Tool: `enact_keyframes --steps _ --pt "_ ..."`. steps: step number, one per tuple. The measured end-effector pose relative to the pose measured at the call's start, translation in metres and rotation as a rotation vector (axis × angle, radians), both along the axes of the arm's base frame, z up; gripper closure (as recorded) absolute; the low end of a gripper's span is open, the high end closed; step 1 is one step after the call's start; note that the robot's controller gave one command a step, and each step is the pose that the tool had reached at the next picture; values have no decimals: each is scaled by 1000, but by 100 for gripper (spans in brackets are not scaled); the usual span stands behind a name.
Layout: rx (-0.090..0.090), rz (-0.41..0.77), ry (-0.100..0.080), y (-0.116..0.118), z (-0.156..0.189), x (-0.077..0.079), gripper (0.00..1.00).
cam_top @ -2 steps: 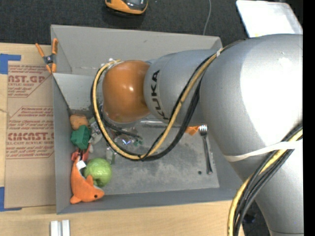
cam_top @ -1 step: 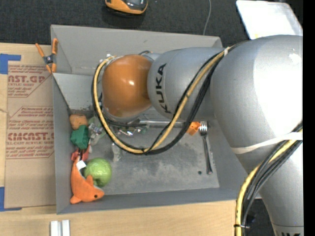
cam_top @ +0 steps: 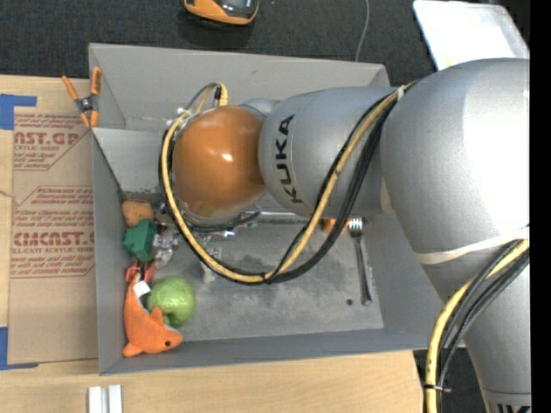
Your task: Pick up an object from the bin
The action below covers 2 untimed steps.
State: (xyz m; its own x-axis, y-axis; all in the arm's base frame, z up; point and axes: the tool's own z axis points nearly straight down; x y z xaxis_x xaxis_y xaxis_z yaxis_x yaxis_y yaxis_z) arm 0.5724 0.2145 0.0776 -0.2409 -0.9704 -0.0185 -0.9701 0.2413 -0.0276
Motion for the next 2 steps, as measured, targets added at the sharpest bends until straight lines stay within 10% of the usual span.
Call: enact_keyframes --steps 1,2 --pt "-16 436 -14 16 0 -22 0" --pt "-8 419 -9 -6 2 -19 0"
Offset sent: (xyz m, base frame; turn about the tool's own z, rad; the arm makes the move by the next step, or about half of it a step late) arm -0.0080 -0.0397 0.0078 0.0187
